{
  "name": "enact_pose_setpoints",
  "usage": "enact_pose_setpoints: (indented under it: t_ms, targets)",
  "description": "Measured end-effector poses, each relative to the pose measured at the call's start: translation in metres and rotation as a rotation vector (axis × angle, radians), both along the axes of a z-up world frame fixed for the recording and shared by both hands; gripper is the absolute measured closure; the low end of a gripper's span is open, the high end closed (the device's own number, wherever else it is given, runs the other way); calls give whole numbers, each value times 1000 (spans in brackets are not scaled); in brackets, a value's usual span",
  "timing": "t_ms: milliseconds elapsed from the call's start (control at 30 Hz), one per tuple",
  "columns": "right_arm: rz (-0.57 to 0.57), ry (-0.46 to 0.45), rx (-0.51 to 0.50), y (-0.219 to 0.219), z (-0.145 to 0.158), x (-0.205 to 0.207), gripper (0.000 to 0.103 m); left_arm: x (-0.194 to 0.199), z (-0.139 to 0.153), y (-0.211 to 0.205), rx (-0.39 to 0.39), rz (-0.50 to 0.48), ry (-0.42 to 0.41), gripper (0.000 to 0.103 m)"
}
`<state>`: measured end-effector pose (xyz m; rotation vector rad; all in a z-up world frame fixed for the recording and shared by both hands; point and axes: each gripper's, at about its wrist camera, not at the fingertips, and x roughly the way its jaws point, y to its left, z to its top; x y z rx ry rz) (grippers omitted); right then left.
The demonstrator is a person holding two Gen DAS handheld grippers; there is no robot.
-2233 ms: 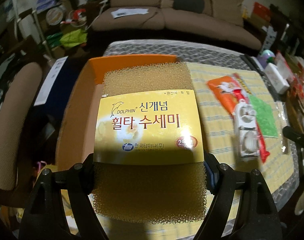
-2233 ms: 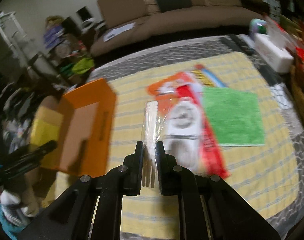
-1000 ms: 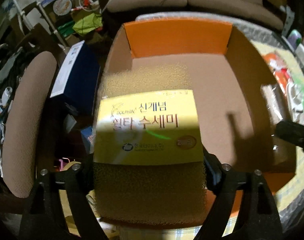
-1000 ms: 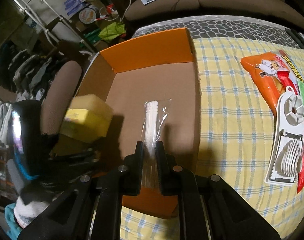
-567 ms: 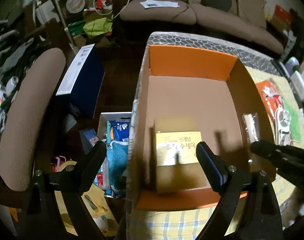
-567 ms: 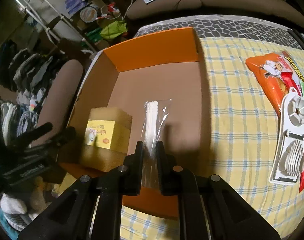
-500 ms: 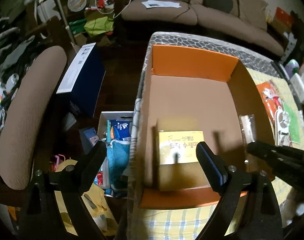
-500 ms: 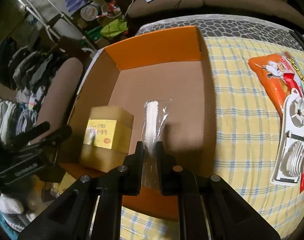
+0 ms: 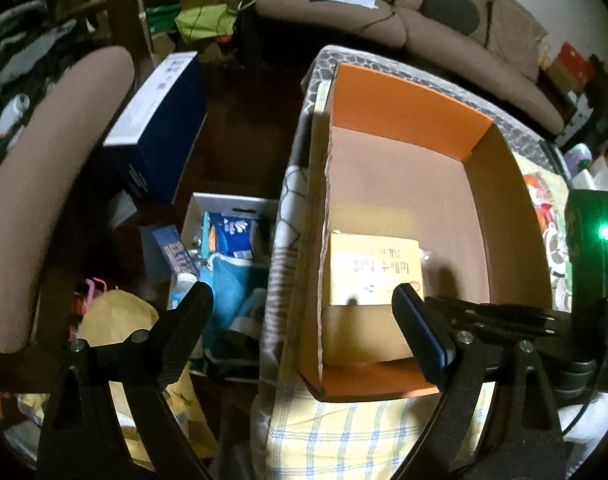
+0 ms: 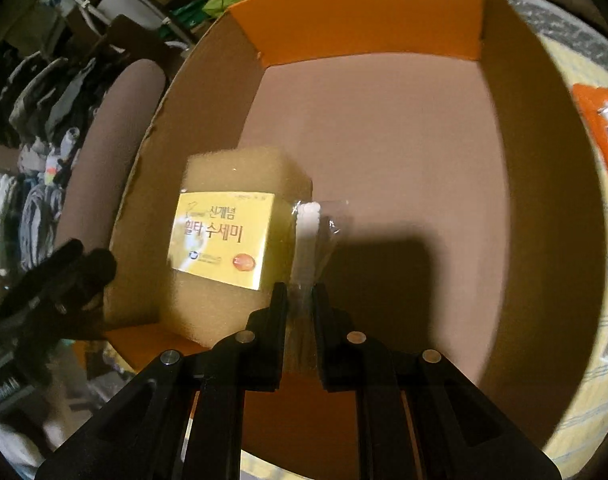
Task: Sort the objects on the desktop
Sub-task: 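Lower and release the sponge in the box while right tool drops forks, then move the right tool to the white egg slicer and grasp its base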
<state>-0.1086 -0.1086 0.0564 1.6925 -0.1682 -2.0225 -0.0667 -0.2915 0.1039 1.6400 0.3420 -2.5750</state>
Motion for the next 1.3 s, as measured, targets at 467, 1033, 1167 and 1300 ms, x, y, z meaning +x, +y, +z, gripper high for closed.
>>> enact_pose_setpoints:
  t_ms: [467,1033,1167,1300]
  targets:
    - [-40,41,70,26,8,-8,75,5,3,19,-33,-39,8,13]
    - [-138,333,178,156,94,32,37,14,35,132,-45,-178,68,10]
    - [-220,319,162,205,92,40,34,15,38,167,-4,-240,62,6]
    - [-293,312,129,249,89,47,33,18,40,202,27,-289,72,6]
